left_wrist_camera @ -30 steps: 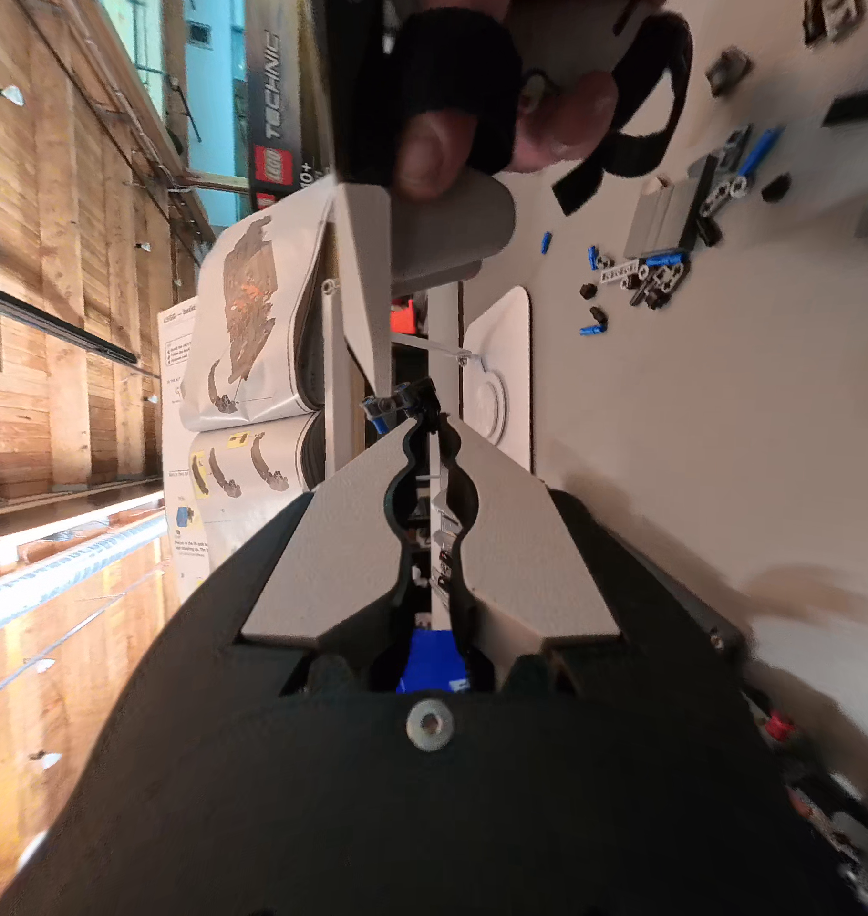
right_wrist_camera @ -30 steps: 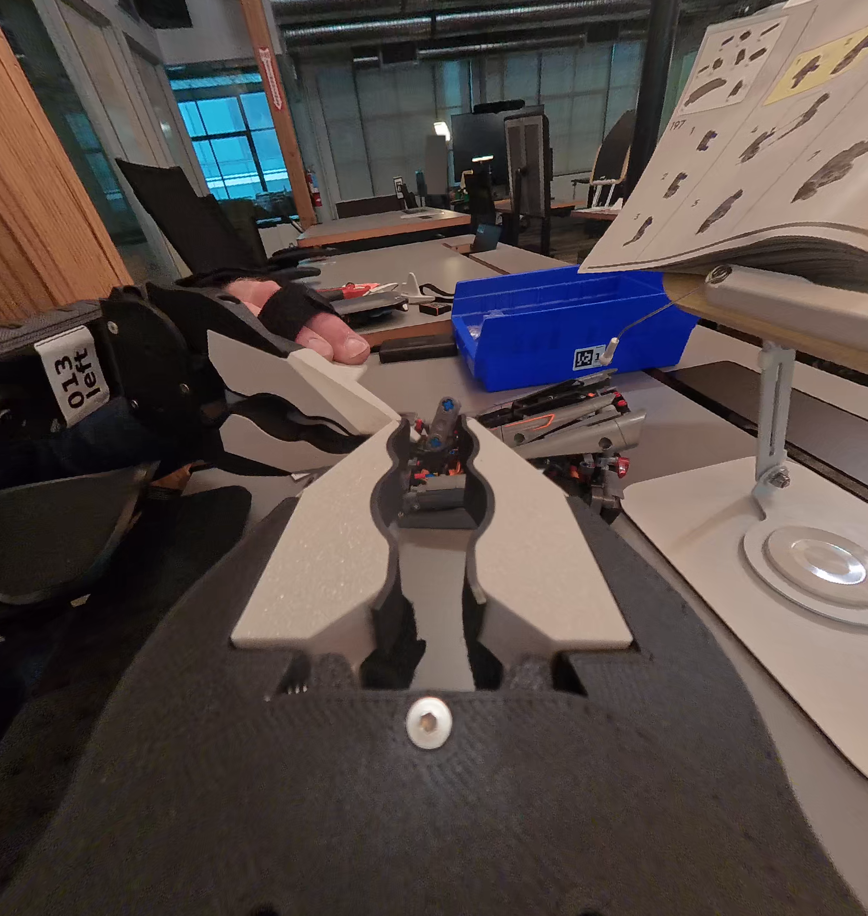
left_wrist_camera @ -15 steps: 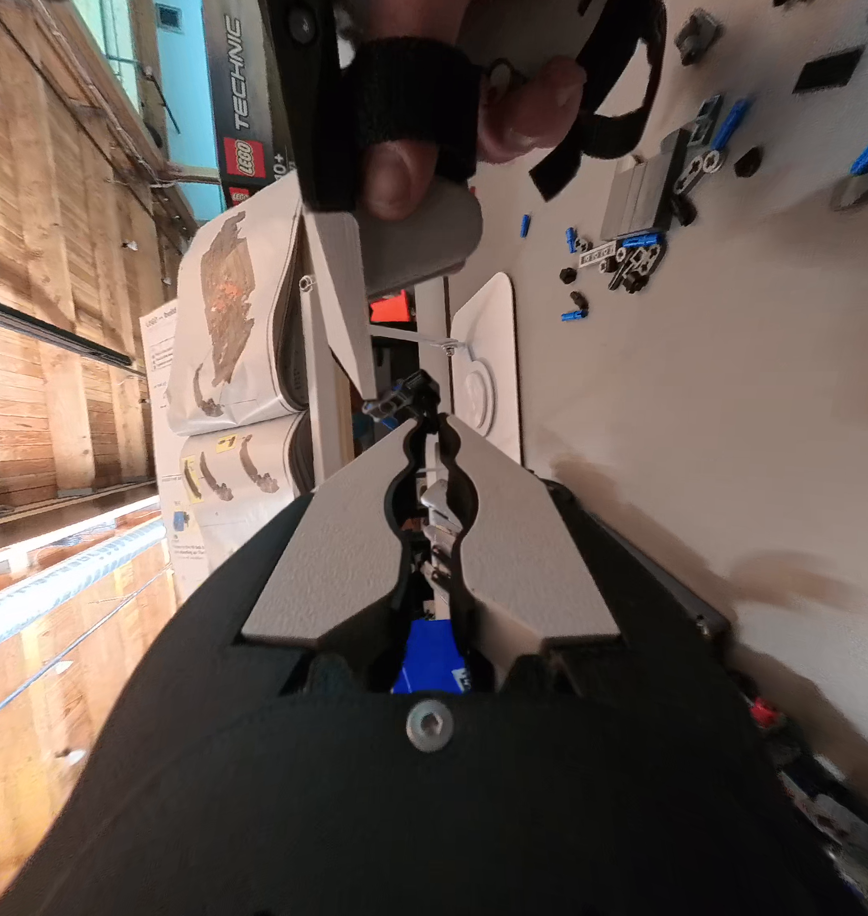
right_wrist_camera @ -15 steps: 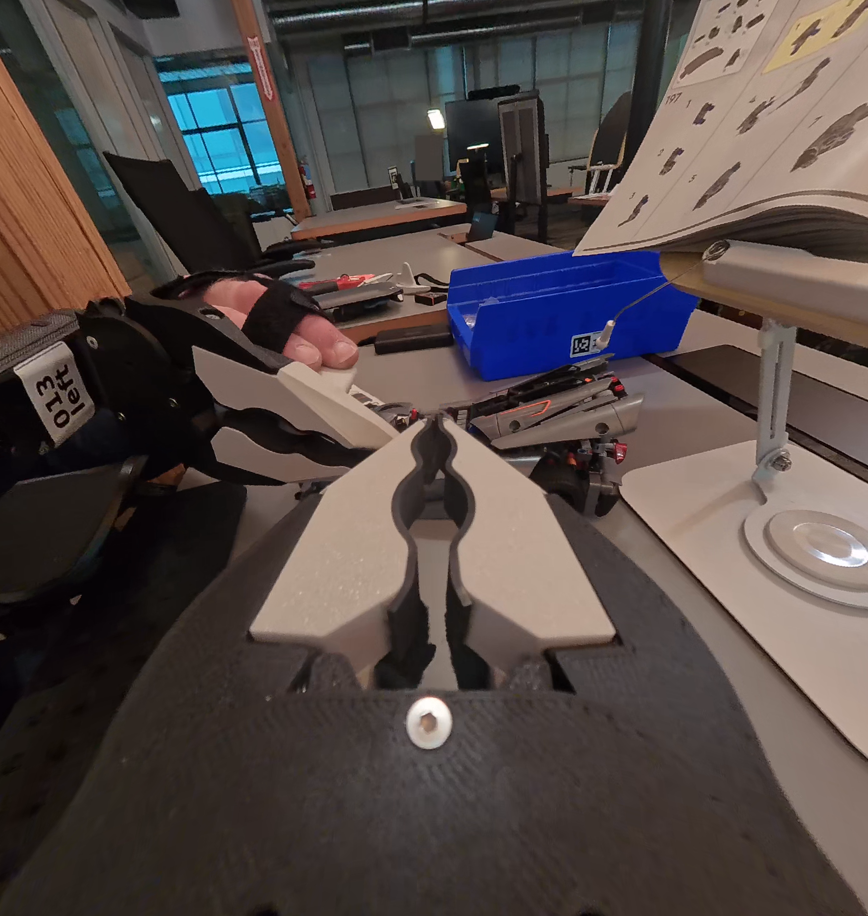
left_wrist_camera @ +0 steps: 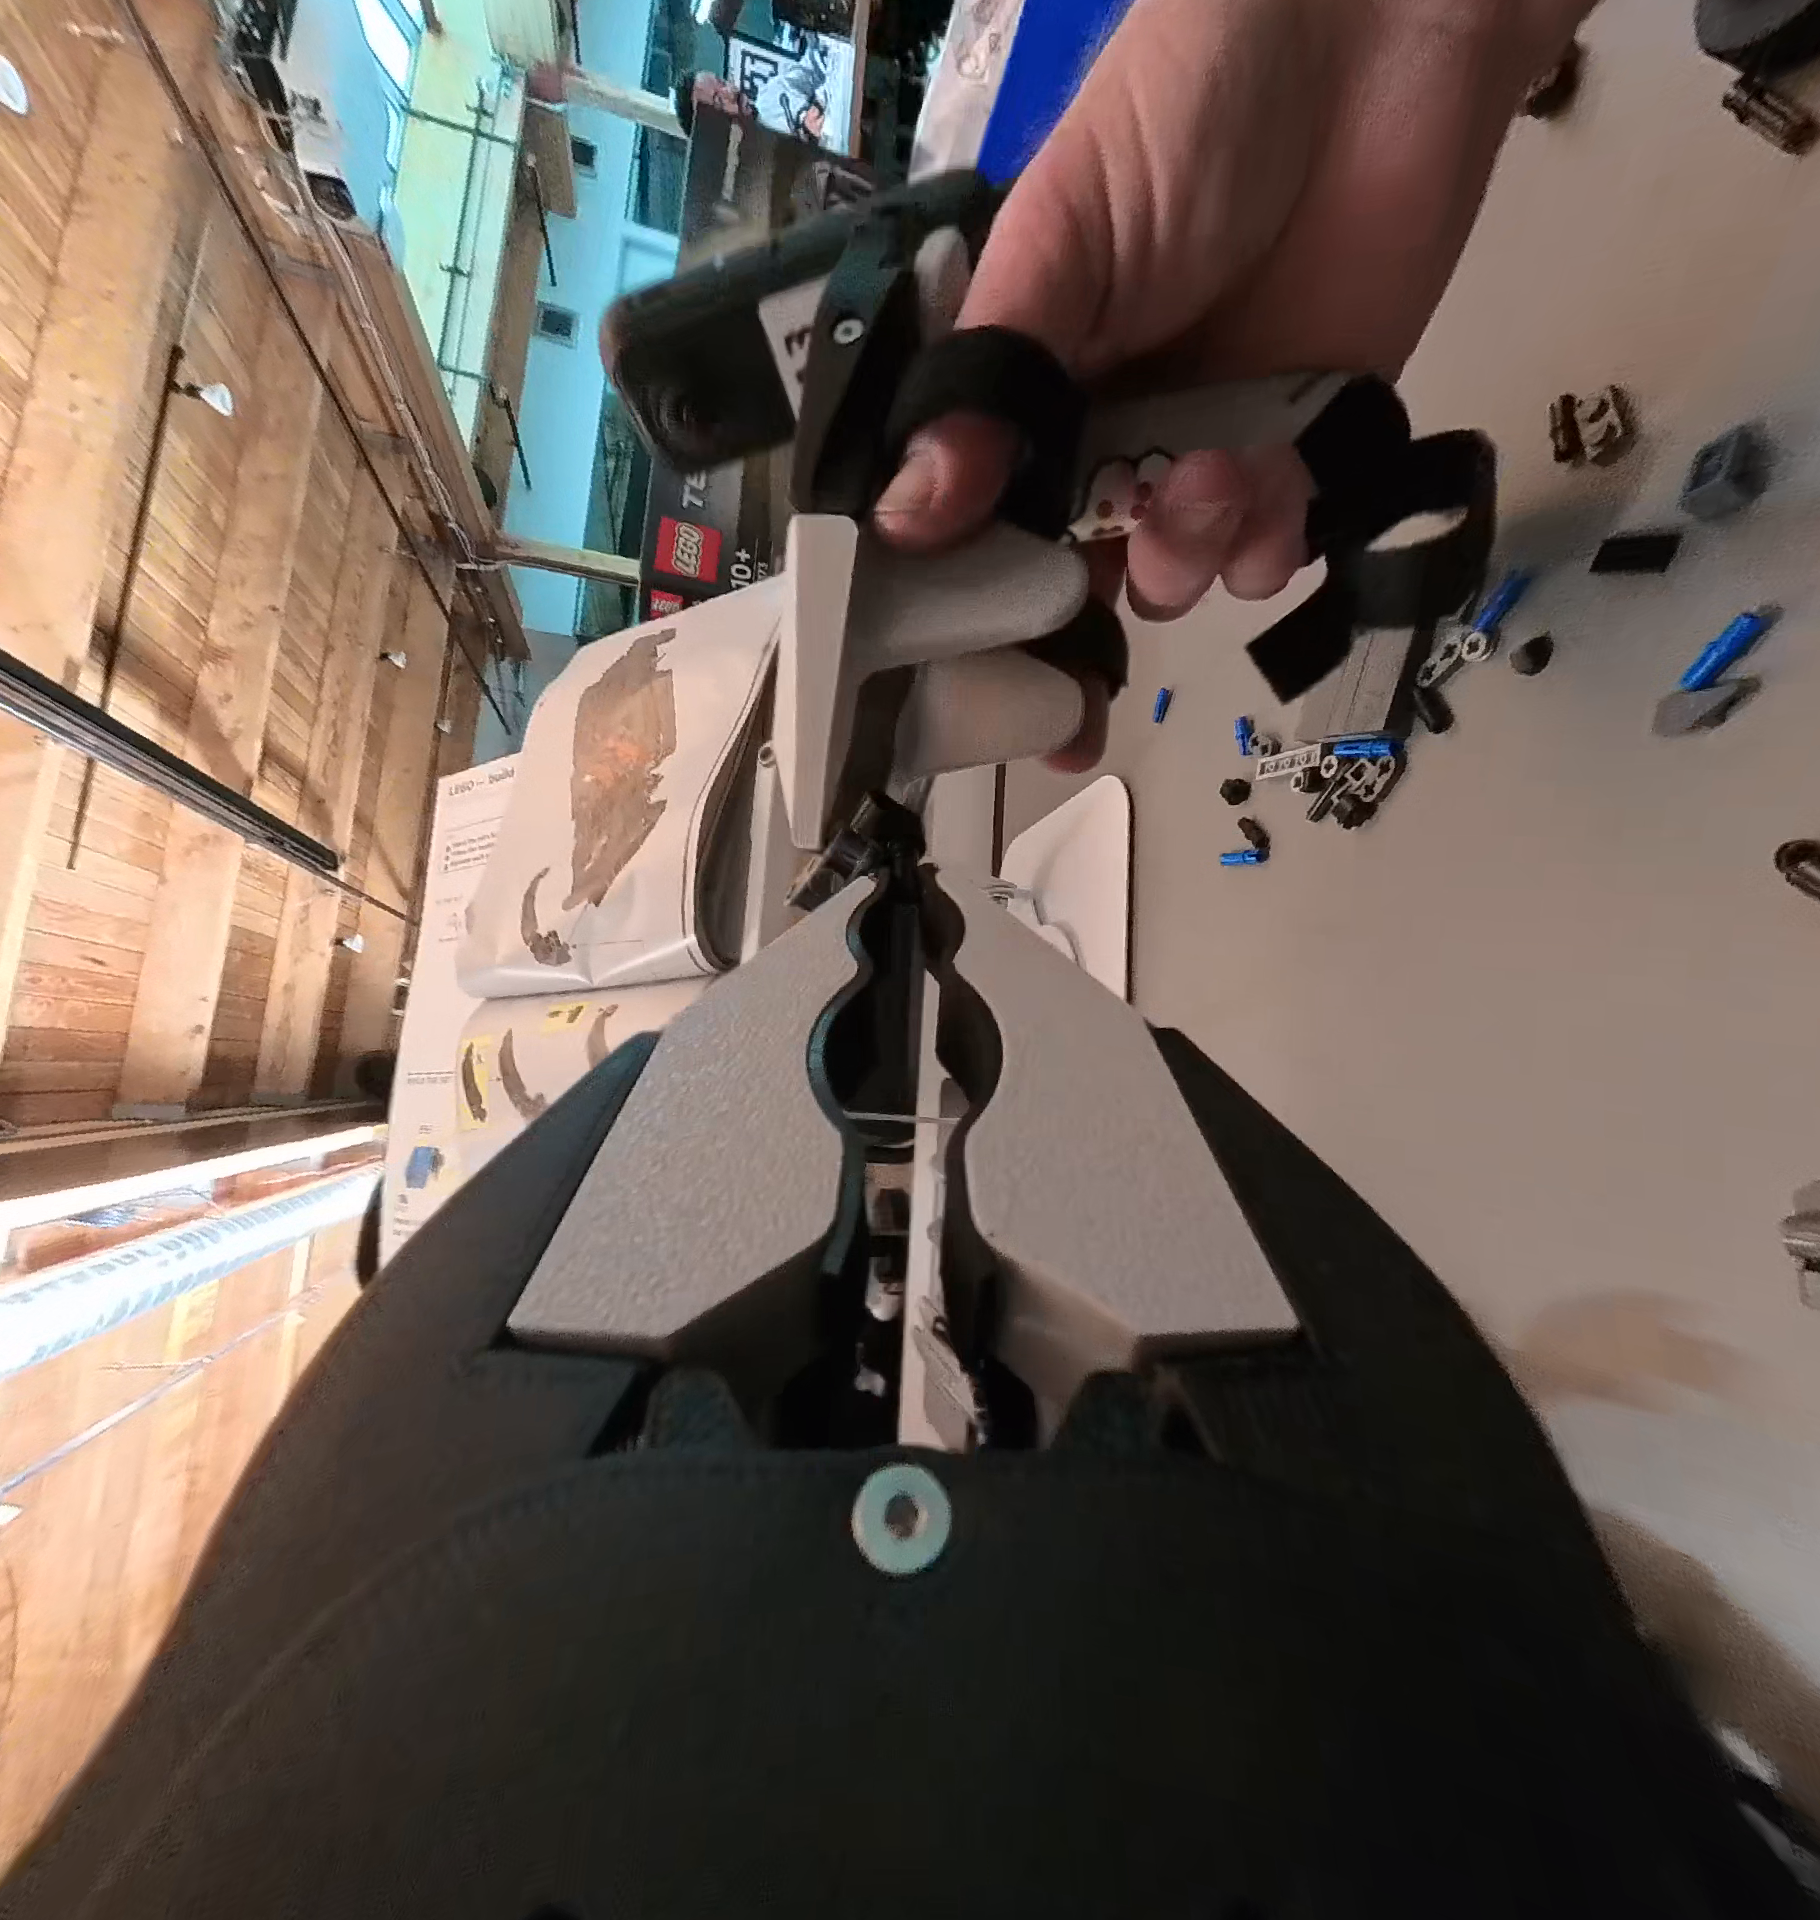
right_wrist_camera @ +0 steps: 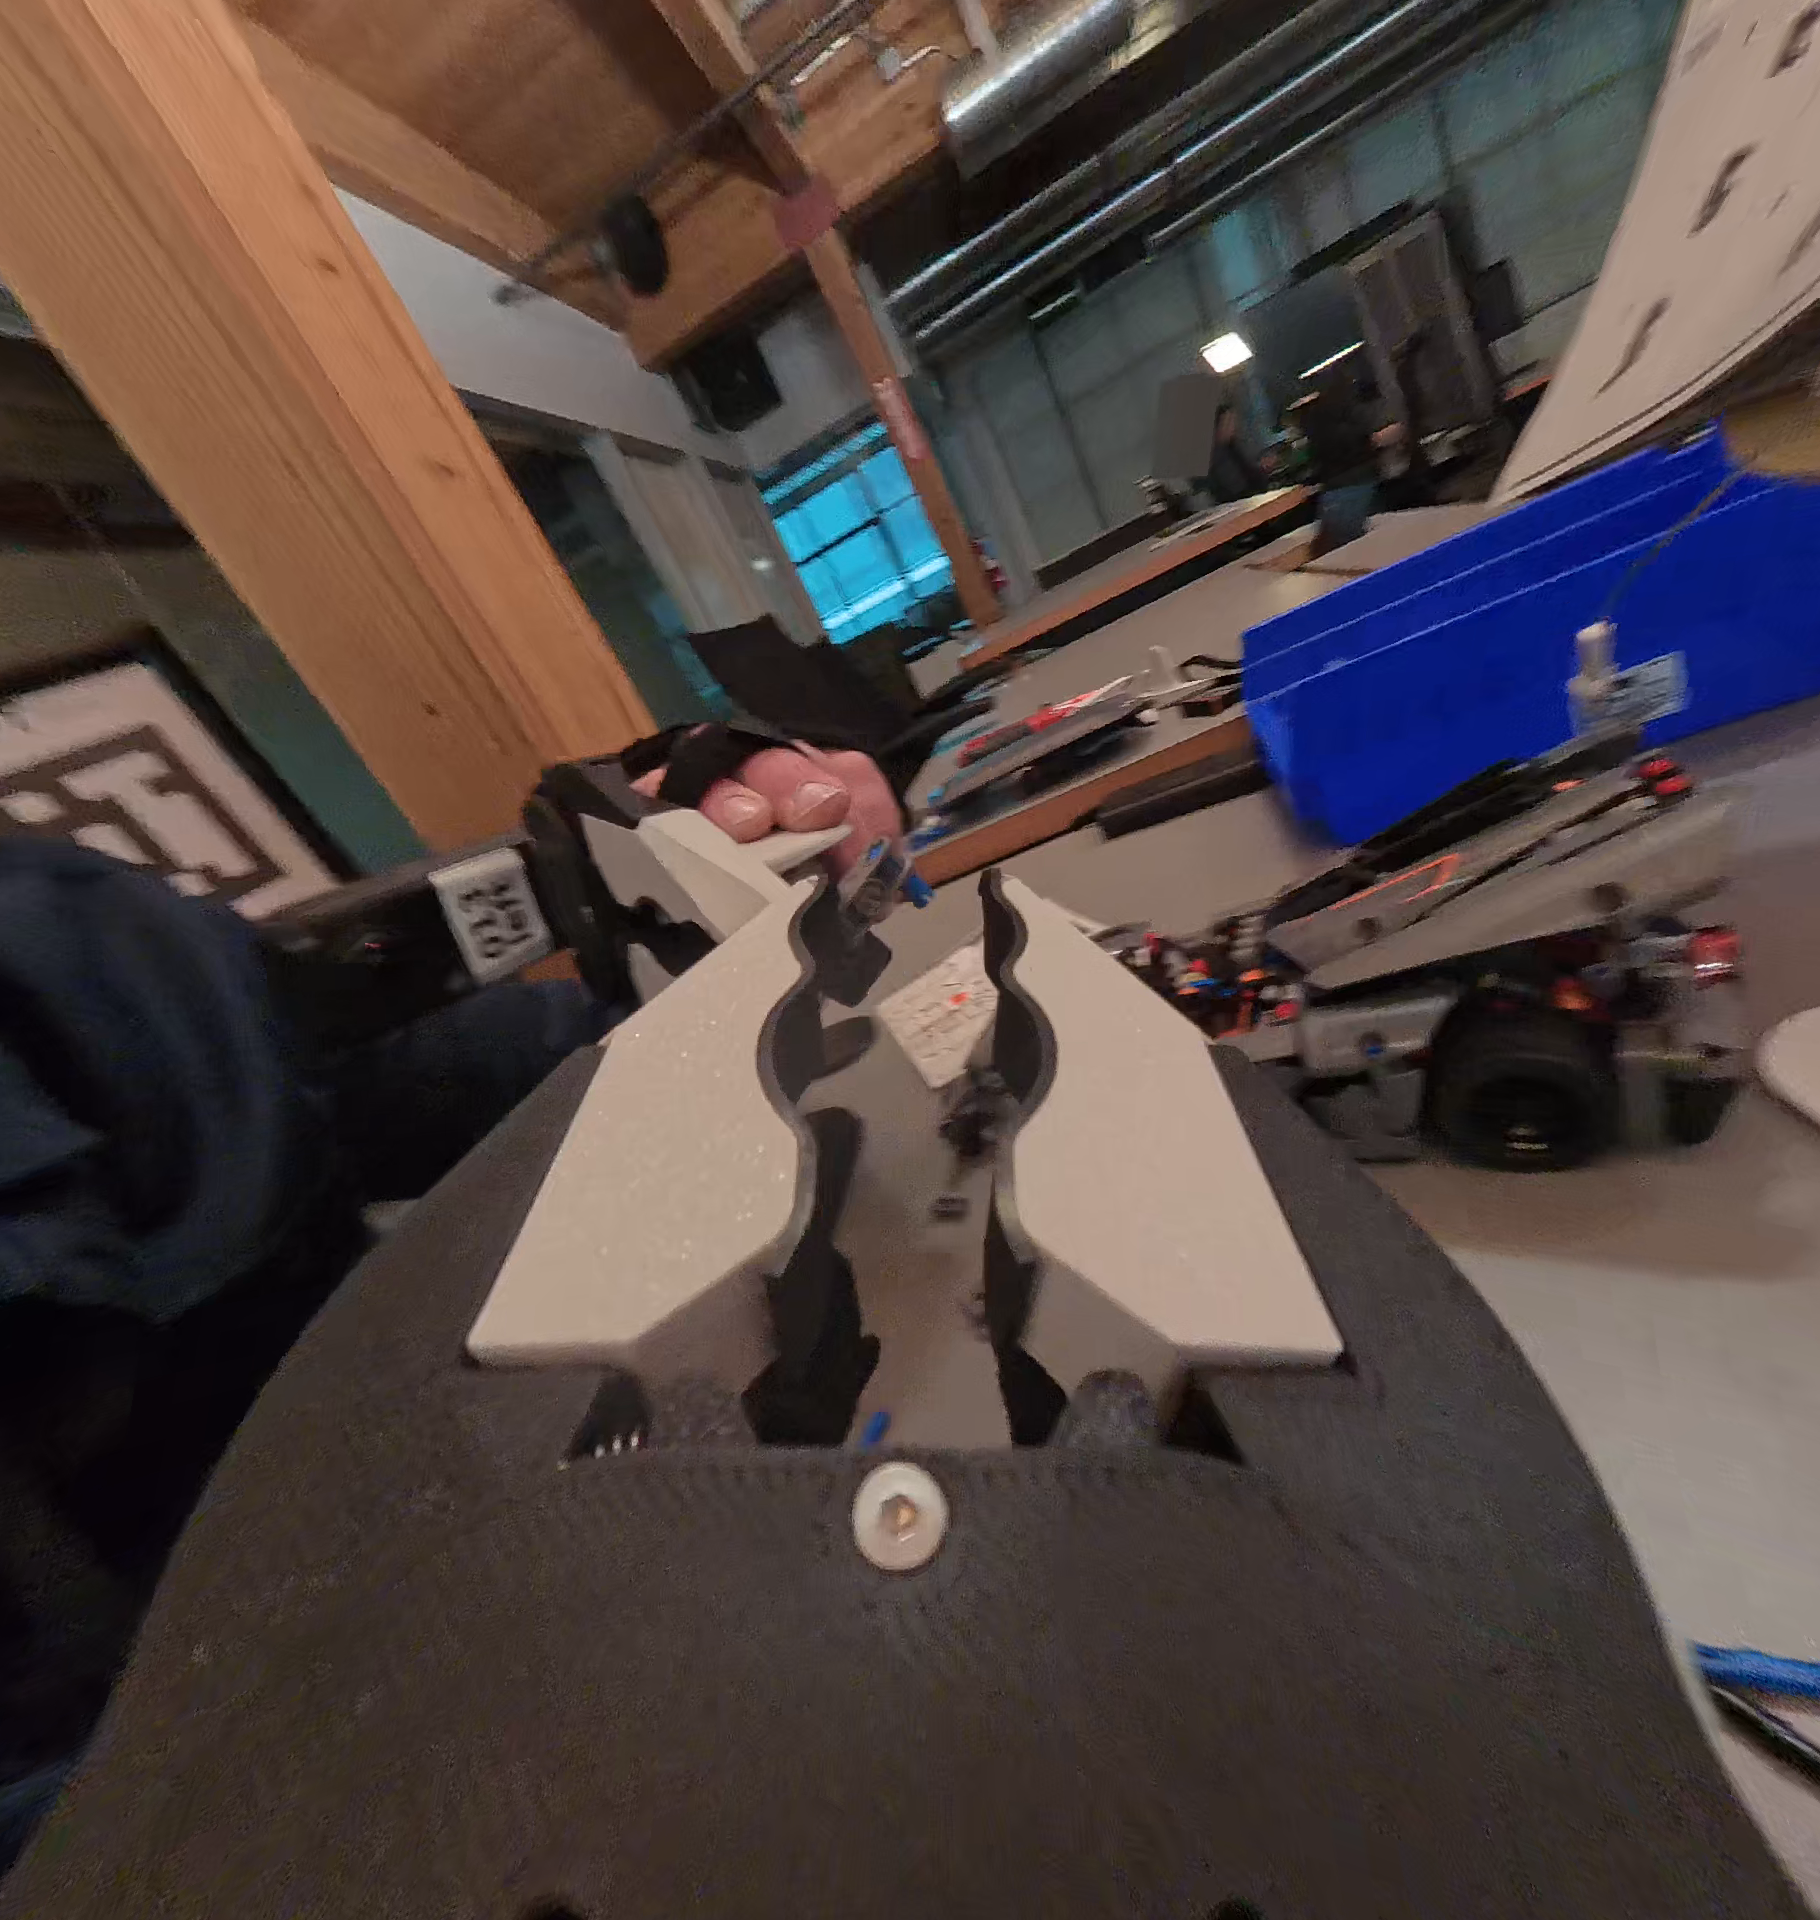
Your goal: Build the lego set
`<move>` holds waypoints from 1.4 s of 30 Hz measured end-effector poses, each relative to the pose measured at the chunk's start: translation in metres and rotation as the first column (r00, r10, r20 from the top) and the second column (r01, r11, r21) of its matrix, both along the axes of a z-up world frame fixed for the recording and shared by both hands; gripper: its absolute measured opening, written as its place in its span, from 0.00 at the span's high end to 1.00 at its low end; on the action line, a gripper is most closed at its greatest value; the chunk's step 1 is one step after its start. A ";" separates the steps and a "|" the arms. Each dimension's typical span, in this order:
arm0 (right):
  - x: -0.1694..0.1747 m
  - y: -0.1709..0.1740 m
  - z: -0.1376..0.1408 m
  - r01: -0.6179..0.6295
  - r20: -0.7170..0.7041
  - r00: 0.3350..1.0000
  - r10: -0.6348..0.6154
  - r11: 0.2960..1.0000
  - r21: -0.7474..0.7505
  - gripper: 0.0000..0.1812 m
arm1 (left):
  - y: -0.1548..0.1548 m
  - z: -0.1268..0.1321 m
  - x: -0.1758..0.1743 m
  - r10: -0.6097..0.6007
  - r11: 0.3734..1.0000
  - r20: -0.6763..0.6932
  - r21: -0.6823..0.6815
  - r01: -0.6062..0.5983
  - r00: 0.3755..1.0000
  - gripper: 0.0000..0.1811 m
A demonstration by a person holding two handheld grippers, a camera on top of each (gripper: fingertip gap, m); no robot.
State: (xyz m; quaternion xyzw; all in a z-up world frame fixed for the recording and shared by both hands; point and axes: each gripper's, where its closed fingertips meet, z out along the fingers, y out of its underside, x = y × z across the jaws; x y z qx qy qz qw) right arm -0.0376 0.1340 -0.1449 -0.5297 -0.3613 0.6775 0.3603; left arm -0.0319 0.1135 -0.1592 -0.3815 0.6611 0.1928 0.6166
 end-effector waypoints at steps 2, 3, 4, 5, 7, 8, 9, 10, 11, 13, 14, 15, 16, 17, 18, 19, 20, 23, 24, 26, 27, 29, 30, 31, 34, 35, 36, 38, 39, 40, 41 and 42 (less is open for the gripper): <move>0.000 -0.006 -0.001 -0.071 0.004 0.997 0.071 0.996 -0.055 0.86 | -0.002 -0.001 0.000 0.003 0.999 -0.028 0.032 -0.002 1.000 1.00; -0.001 -0.010 -0.002 -0.097 0.002 0.995 0.097 0.993 -0.070 0.85 | -0.003 -0.002 0.000 0.006 0.999 -0.043 0.046 -0.004 0.999 1.00; -0.003 -0.015 -0.004 -0.137 0.009 0.990 0.138 0.987 -0.084 0.85 | -0.003 -0.003 0.000 0.007 0.998 -0.062 0.060 -0.003 0.998 1.00; -0.005 -0.020 -0.006 -0.169 0.023 0.985 0.172 0.981 -0.096 0.84 | -0.004 -0.003 0.000 0.010 0.997 -0.076 0.078 -0.005 0.997 1.00; -0.008 -0.026 -0.007 -0.197 0.017 0.980 0.200 0.975 -0.102 0.83 | -0.006 -0.004 0.001 0.014 0.996 -0.103 0.092 -0.004 0.995 1.00; -0.009 -0.029 -0.006 -0.213 0.008 0.977 0.215 0.972 -0.099 0.85 | -0.007 -0.004 0.002 0.011 0.995 -0.112 0.100 0.000 0.994 1.00; -0.009 -0.029 -0.005 -0.209 0.007 0.978 0.211 0.974 -0.083 0.88 | -0.008 -0.004 0.002 0.008 0.995 -0.114 0.104 0.003 0.993 1.00; -0.009 -0.029 -0.005 -0.191 0.012 0.981 0.192 0.980 -0.060 0.91 | -0.008 -0.004 0.002 0.010 0.995 -0.108 0.101 0.001 0.994 1.00; -0.009 -0.028 -0.004 -0.174 0.018 0.984 0.175 0.984 -0.042 0.91 | -0.007 -0.004 0.002 0.014 0.995 -0.104 0.104 -0.003 0.995 1.00; -0.010 -0.025 -0.004 -0.124 0.040 0.992 0.123 0.992 0.005 0.92 | -0.004 -0.004 0.000 0.025 0.995 -0.086 0.095 -0.017 0.996 1.00; -0.011 -0.023 -0.005 -0.089 0.060 0.994 0.087 0.995 0.038 0.92 | 0.000 -0.005 -0.002 0.039 0.996 -0.073 0.077 -0.033 0.997 1.00; -0.012 -0.020 -0.006 -0.054 0.078 0.996 0.048 0.996 0.078 0.91 | 0.002 -0.007 -0.004 0.045 0.997 -0.063 0.065 -0.041 0.997 1.00; -0.012 -0.016 -0.007 -0.005 0.096 0.995 -0.007 0.992 0.126 0.91 | 0.004 -0.008 -0.006 0.047 0.998 -0.052 0.051 -0.044 0.998 0.97; -0.011 -0.009 -0.008 0.060 0.115 0.990 -0.083 0.980 0.188 0.91 | 0.004 -0.010 -0.007 0.041 0.999 -0.032 0.017 -0.040 0.999 0.93; -0.009 -0.004 -0.007 0.117 0.124 0.981 -0.153 0.959 0.257 0.91 | 0.001 -0.009 -0.008 0.025 0.999 0.002 -0.038 -0.025 1.000 0.93; -0.007 0.000 -0.004 0.163 0.118 0.971 -0.209 0.936 0.312 0.92 | -0.001 -0.006 -0.010 0.008 0.996 0.045 -0.088 -0.004 0.999 0.92; -0.004 0.004 -0.002 0.212 0.119 0.955 -0.273 0.905 0.370 0.91 | -0.002 -0.001 -0.012 0.006 0.993 0.084 -0.122 0.004 0.996 0.91; -0.003 0.012 -0.006 0.281 0.150 0.866 -0.477 0.713 0.642 0.92 | 0.001 0.022 -0.017 0.040 0.964 0.252 -0.263 0.029 0.967 0.89; -0.005 0.011 -0.007 0.269 0.145 0.836 -0.529 0.627 0.732 0.92 | 0.002 0.029 -0.016 0.050 0.951 0.304 -0.306 0.048 0.951 0.86; -0.010 0.008 -0.010 0.230 0.120 0.783 -0.610 0.463 0.856 0.91 | 0.005 0.040 -0.016 0.063 0.927 0.381 -0.365 0.087 0.922 0.86; -0.012 0.008 -0.009 0.222 0.095 0.754 -0.650 0.388 0.894 0.91 | 0.009 0.037 -0.015 0.098 0.894 0.379 -0.439 0.085 0.920 0.86; -0.011 0.011 -0.009 0.201 0.062 0.703 -0.709 0.282 0.938 0.91 | 0.014 0.030 -0.015 0.155 0.830 0.395 -0.549 0.097 0.906 0.84; -0.010 0.013 -0.008 0.191 0.046 0.681 -0.731 0.238 0.952 0.91 | 0.013 0.027 -0.012 0.158 0.795 0.408 -0.593 0.129 0.899 0.86; -0.009 0.013 -0.006 0.184 0.029 0.666 -0.746 0.202 0.962 0.91 | 0.013 0.026 -0.010 0.174 0.754 0.425 -0.637 0.157 0.888 0.86; -0.010 0.012 -0.005 0.149 0.008 0.642 -0.767 0.135 0.980 0.91 | 0.020 0.017 -0.009 0.253 0.680 0.418 -0.719 0.147 0.872 0.89; -0.010 0.011 -0.005 0.135 0.002 0.636 -0.772 0.114 0.984 0.91 | 0.020 0.017 -0.007 0.264 0.649 0.433 -0.741 0.174 0.862 0.89; -0.011 0.011 -0.005 0.123 -0.007 0.631 -0.776 0.091 0.988 0.91 | 0.019 0.015 -0.004 0.277 0.614 0.442 -0.764 0.197 0.853 0.90; -0.012 0.009 -0.005 0.104 -0.018 0.621 -0.783 0.060 0.993 0.91 | 0.016 0.011 0.002 0.281 0.551 0.447 -0.800 0.238 0.849 0.94; -0.012 0.010 -0.004 0.099 -0.030 0.612 -0.790 0.039 0.994 0.91 | 0.016 0.012 0.003 0.284 0.540 0.465 -0.800 0.261 0.839 0.95; -0.011 0.010 -0.002 0.095 -0.042 0.607 -0.794 0.020 0.995 0.91 | 0.016 0.013 0.004 0.286 0.519 0.480 -0.805 0.287 0.829 0.95; -0.011 0.009 -0.002 0.093 -0.047 0.605 -0.795 0.012 0.996 0.91 | 0.015 0.014 0.004 0.285 0.499 0.489 -0.810 0.308 0.824 0.95; -0.011 0.009 -0.001 0.091 -0.049 0.603 -0.796 0.007 0.996 0.91 | 0.015 0.014 0.003 0.283 0.487 0.493 -0.812 0.320 0.823 0.96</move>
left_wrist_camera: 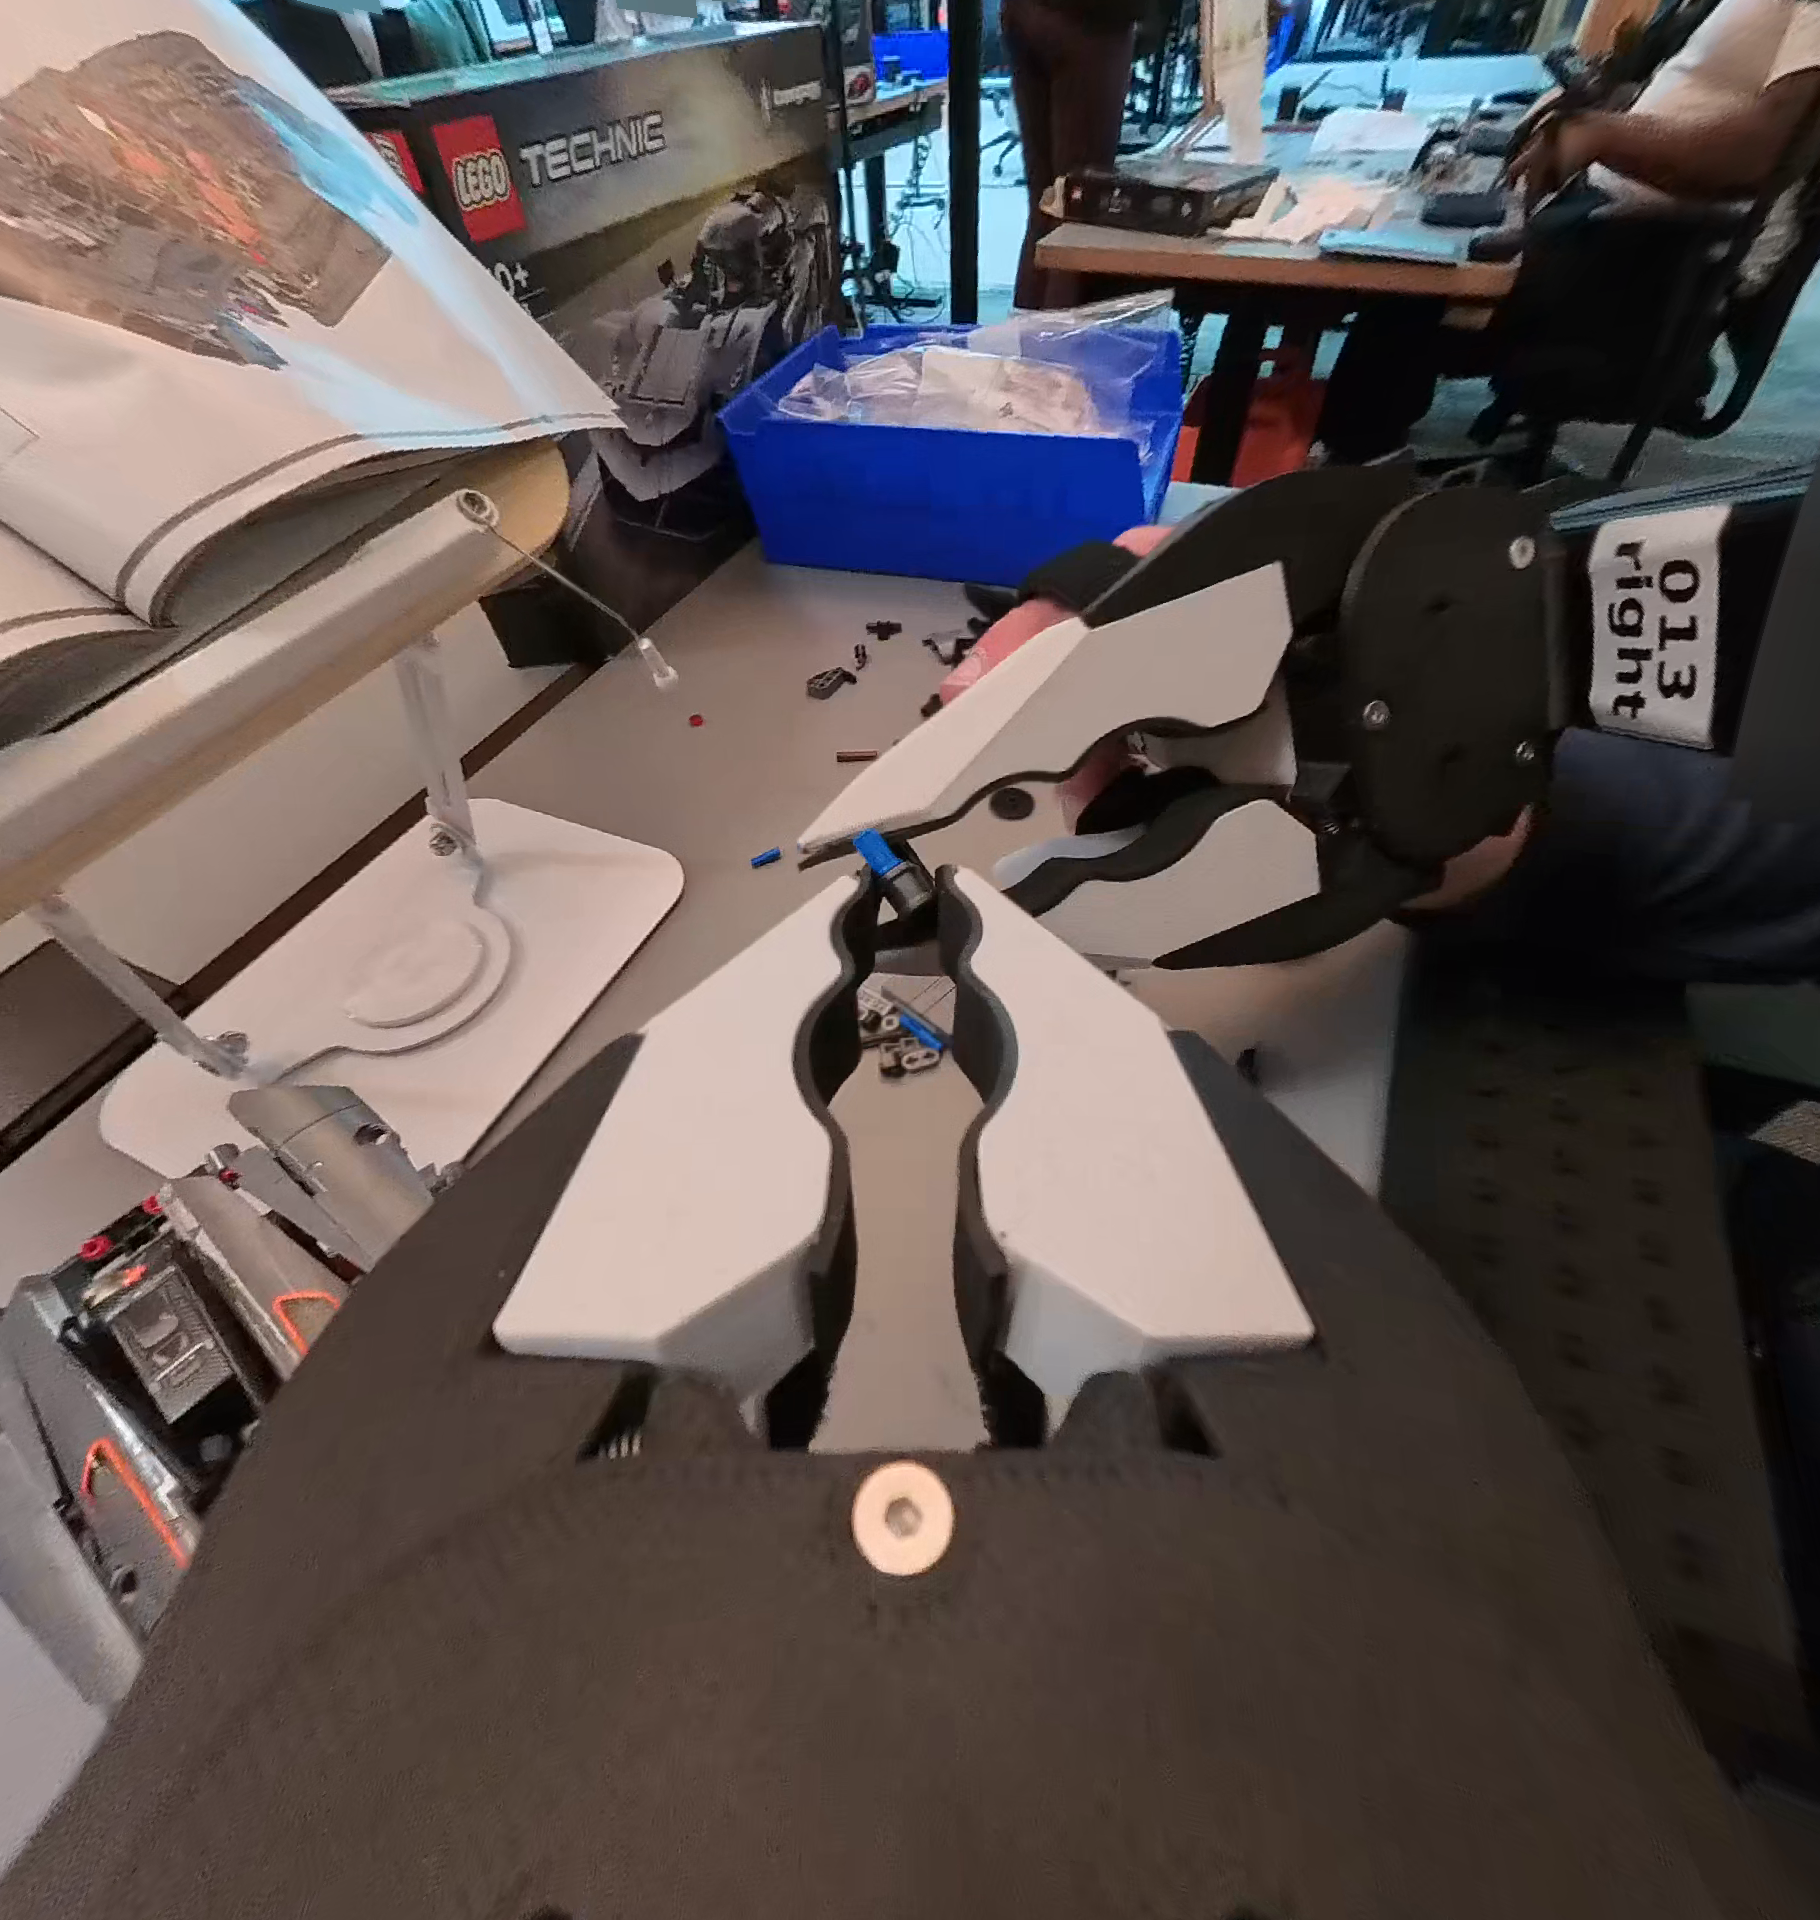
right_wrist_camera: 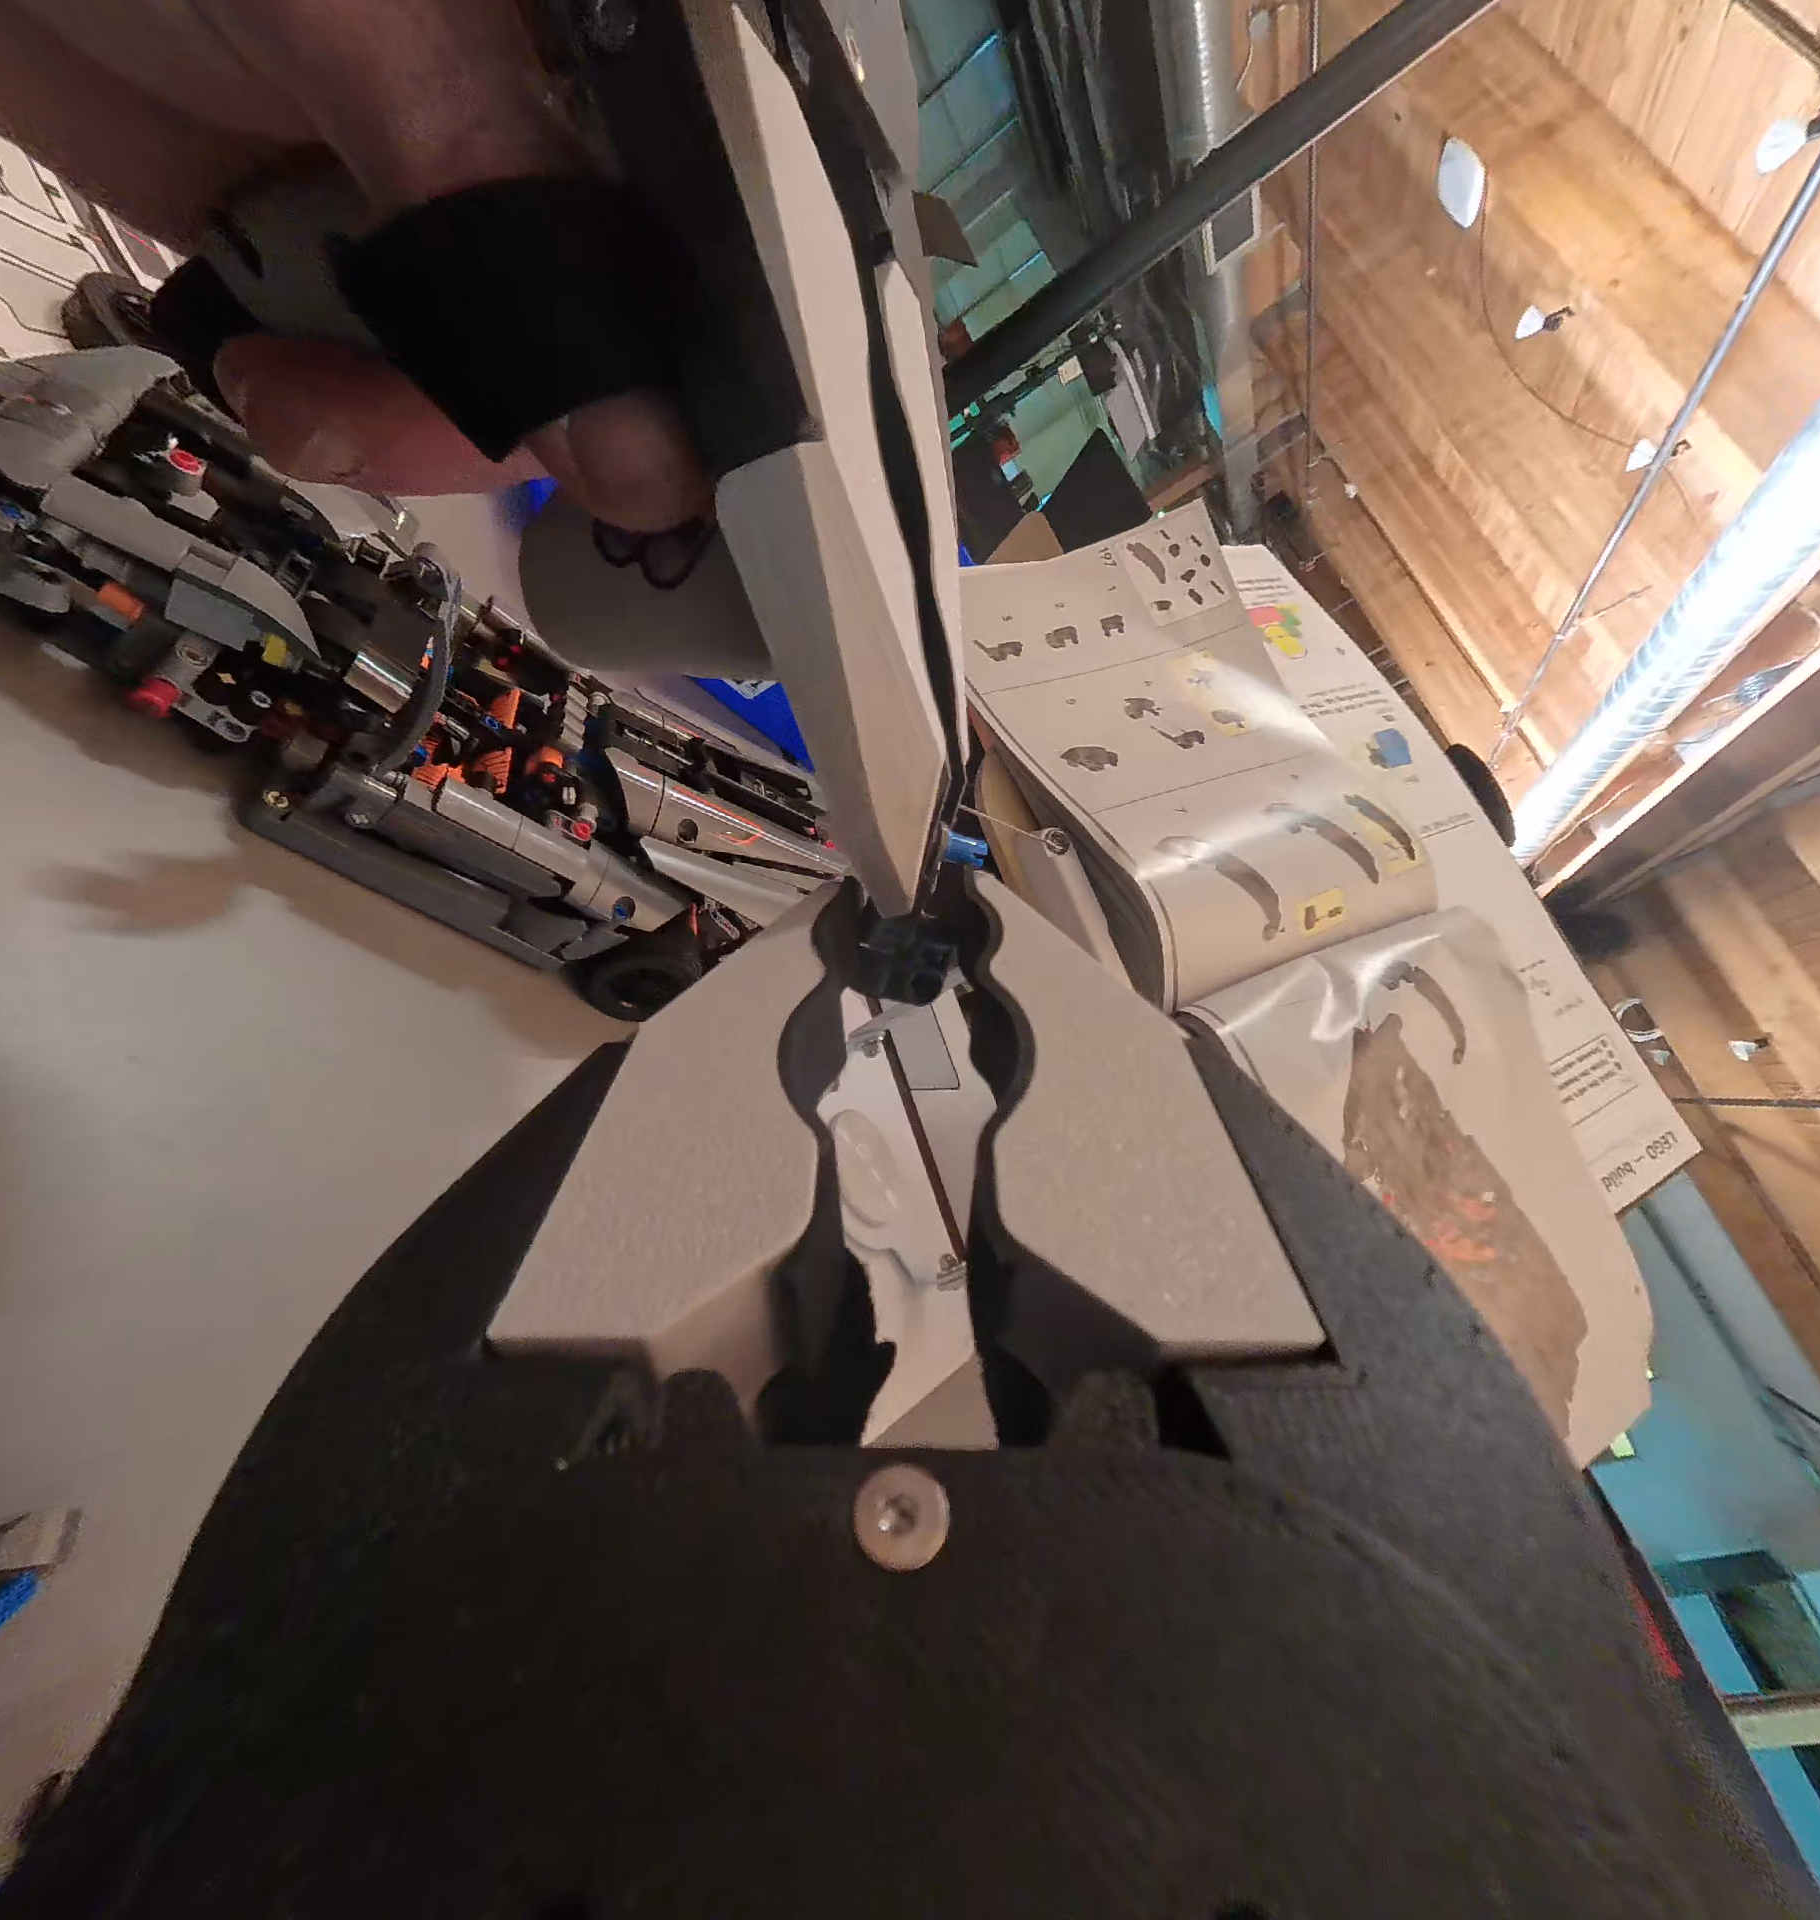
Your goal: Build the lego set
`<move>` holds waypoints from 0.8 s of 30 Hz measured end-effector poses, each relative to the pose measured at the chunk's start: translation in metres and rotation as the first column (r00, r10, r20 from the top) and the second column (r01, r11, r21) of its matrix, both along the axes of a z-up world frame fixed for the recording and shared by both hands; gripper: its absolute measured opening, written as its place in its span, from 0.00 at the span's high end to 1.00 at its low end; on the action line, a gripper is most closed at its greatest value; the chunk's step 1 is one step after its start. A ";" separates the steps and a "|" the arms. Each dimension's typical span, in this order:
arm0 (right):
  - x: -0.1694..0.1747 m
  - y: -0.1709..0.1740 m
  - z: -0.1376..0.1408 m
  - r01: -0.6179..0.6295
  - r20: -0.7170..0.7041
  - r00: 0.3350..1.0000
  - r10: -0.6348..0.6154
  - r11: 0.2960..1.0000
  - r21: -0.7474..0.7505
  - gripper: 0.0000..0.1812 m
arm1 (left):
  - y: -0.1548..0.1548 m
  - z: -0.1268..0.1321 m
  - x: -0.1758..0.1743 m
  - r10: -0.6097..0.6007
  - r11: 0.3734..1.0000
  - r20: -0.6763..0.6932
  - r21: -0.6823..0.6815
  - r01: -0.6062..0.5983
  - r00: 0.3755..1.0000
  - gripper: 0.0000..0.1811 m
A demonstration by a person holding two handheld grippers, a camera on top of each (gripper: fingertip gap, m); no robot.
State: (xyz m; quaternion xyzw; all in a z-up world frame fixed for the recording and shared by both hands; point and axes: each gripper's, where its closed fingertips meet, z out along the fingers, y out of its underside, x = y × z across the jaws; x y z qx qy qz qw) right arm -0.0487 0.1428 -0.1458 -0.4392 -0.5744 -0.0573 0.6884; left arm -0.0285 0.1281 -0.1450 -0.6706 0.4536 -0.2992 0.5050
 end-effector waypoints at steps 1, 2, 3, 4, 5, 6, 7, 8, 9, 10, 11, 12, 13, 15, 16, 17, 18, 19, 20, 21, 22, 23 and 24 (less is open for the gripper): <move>0.000 0.000 0.001 0.002 -0.002 1.000 -0.002 1.000 0.005 0.91 | -0.001 0.001 0.000 -0.007 1.000 0.010 -0.008 0.007 1.000 0.96; -0.001 -0.001 0.001 -0.003 -0.012 1.000 0.003 1.000 -0.003 0.91 | -0.001 0.001 -0.001 -0.011 1.000 0.012 -0.010 0.011 1.000 0.96; -0.002 -0.002 0.001 -0.020 -0.030 0.999 0.019 0.999 -0.030 0.91 | 0.000 0.001 -0.003 -0.011 1.000 -0.002 0.008 0.011 1.000 0.96; -0.003 -0.003 0.002 -0.036 -0.054 0.998 0.032 0.997 -0.065 0.87 | 0.001 0.002 -0.005 -0.006 0.999 -0.016 0.038 0.006 1.000 0.96; -0.003 -0.003 0.003 -0.052 -0.083 0.996 0.044 0.994 -0.096 0.83 | 0.002 0.003 -0.008 -0.003 0.998 -0.027 0.057 0.005 1.000 0.96; -0.004 -0.004 0.005 -0.081 -0.115 0.991 0.066 0.988 -0.132 0.79 | 0.001 0.004 -0.010 -0.027 0.997 -0.039 0.076 0.030 0.999 0.96; -0.004 -0.007 0.007 -0.126 -0.161 0.982 0.097 0.976 -0.176 0.76 | -0.004 0.008 -0.012 -0.071 0.989 -0.045 0.123 0.076 0.996 0.96; -0.003 -0.009 0.011 -0.171 -0.215 0.969 0.123 0.960 -0.220 0.75 | -0.006 0.013 -0.015 -0.097 0.978 -0.056 0.181 0.106 0.994 0.96; -0.001 -0.010 0.014 -0.208 -0.261 0.955 0.140 0.944 -0.256 0.74 | -0.004 0.013 -0.021 -0.100 0.973 -0.089 0.201 0.116 0.991 0.96; 0.000 -0.010 0.017 -0.247 -0.301 0.940 0.157 0.925 -0.289 0.74 | -0.006 0.014 -0.024 -0.128 0.967 -0.110 0.206 0.149 0.986 0.96; 0.001 -0.012 0.018 -0.297 -0.340 0.923 0.181 0.895 -0.332 0.76 | -0.013 0.017 -0.025 -0.183 0.953 -0.112 0.224 0.204 0.977 0.96; 0.001 -0.014 0.017 -0.353 -0.377 0.903 0.204 0.853 -0.384 0.77 | -0.019 0.021 -0.025 -0.224 0.936 -0.113 0.251 0.246 0.968 0.96; 0.000 -0.017 0.016 -0.411 -0.412 0.882 0.229 0.801 -0.435 0.78 | -0.024 0.022 -0.026 -0.253 0.923 -0.130 0.264 0.280 0.959 0.96; -0.003 -0.024 0.015 -0.512 -0.478 0.836 0.270 0.697 -0.502 0.81 | -0.032 0.024 -0.024 -0.300 0.888 -0.175 0.307 0.341 0.938 0.96; -0.004 -0.027 0.014 -0.547 -0.504 0.817 0.281 0.653 -0.523 0.79 | -0.037 0.024 -0.023 -0.321 0.873 -0.192 0.320 0.368 0.927 0.96; -0.006 -0.031 0.014 -0.584 -0.525 0.796 0.301 0.607 -0.538 0.78 | -0.041 0.025 -0.022 -0.344 0.860 -0.204 0.322 0.395 0.916 0.96; -0.006 -0.035 0.014 -0.614 -0.543 0.778 0.316 0.567 -0.549 0.80 | -0.043 0.026 -0.021 -0.358 0.849 -0.215 0.329 0.413 0.909 0.96; -0.006 -0.037 0.016 -0.638 -0.564 0.760 0.323 0.535 -0.553 0.80 | -0.045 0.027 -0.021 -0.366 0.841 -0.222 0.337 0.423 0.904 0.96; -0.006 -0.039 0.017 -0.660 -0.581 0.743 0.333 0.508 -0.553 0.80 | -0.047 0.029 -0.021 -0.382 0.832 -0.221 0.341 0.438 0.897 0.96; -0.006 -0.043 0.018 -0.678 -0.589 0.730 0.348 0.483 -0.554 0.81 | -0.050 0.030 -0.020 -0.398 0.825 -0.220 0.339 0.453 0.890 0.96; -0.006 -0.046 0.017 -0.689 -0.591 0.722 0.360 0.461 -0.560 0.83 | -0.051 0.029 -0.020 -0.405 0.820 -0.226 0.339 0.462 0.886 0.96; -0.007 -0.048 0.016 -0.697 -0.593 0.715 0.370 0.445 -0.563 0.85 | -0.051 0.029 -0.019 -0.409 0.816 -0.231 0.341 0.467 0.883 0.96; -0.007 -0.051 0.017 -0.707 -0.596 0.706 0.382 0.434 -0.559 0.87 | -0.052 0.029 -0.019 -0.417 0.813 -0.227 0.340 0.473 0.880 0.96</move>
